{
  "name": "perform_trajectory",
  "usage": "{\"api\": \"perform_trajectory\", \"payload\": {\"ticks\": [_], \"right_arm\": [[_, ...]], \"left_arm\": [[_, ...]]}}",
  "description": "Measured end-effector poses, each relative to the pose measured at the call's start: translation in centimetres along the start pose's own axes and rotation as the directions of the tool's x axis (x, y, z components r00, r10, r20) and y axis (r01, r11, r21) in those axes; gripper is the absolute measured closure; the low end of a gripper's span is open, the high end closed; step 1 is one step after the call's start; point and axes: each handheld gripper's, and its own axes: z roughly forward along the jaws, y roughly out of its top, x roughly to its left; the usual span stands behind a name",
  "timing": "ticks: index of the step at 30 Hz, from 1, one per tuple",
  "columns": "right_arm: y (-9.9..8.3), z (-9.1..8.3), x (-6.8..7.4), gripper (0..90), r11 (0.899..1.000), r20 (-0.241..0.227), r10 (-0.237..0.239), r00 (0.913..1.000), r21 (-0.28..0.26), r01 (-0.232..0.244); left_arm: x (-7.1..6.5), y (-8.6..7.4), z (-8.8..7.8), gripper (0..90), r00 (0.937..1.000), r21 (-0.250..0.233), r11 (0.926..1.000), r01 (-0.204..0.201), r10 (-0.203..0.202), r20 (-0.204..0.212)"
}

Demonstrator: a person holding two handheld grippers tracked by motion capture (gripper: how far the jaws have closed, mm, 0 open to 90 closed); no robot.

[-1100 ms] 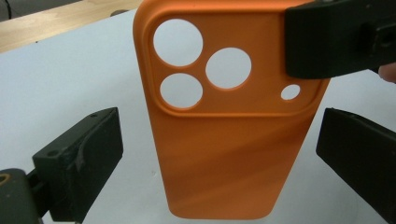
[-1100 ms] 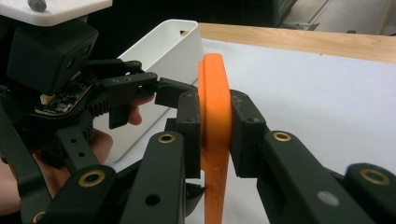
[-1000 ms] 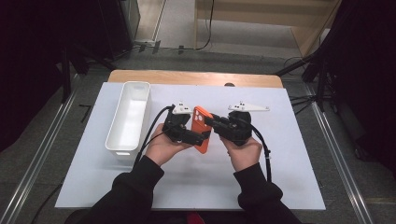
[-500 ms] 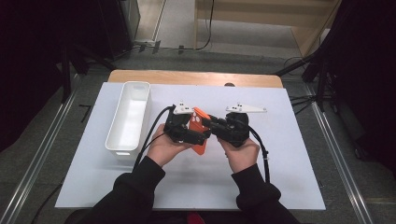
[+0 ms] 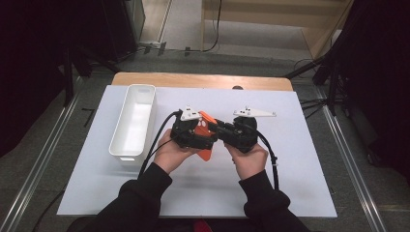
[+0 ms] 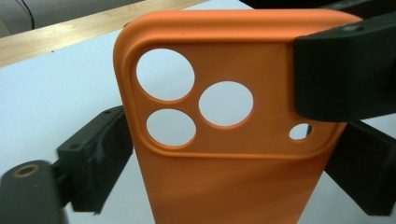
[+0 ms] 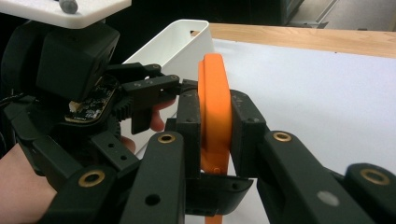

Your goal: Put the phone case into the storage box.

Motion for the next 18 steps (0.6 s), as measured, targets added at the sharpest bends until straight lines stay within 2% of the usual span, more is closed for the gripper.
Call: {"api": "perform_trajectory", "payload": {"ticks": [4, 16, 18], "right_arm": [[-0.02, 0.03, -0.01, 74.8, 1.000, 0.005, 0.003, 1.0000, -0.002, -0.003], [-0.17, 0.13, 0.14, 74.7, 1.000, 0.009, 0.005, 0.9999, -0.003, -0.005], [-0.22, 0.18, 0.22, 74.6, 1.000, 0.013, 0.000, 0.9999, -0.007, 0.000]], "left_arm": [[-0.15, -0.05, -0.01, 13.2, 1.0000, -0.011, 0.9999, -0.004, 0.004, 0.003], [-0.09, -0.06, -0.08, 15.2, 0.9999, -0.005, 0.9998, -0.017, 0.017, 0.002], [-0.07, -0.04, -0.20, 15.4, 0.9996, -0.001, 0.9996, -0.029, 0.029, -0.007]]}}
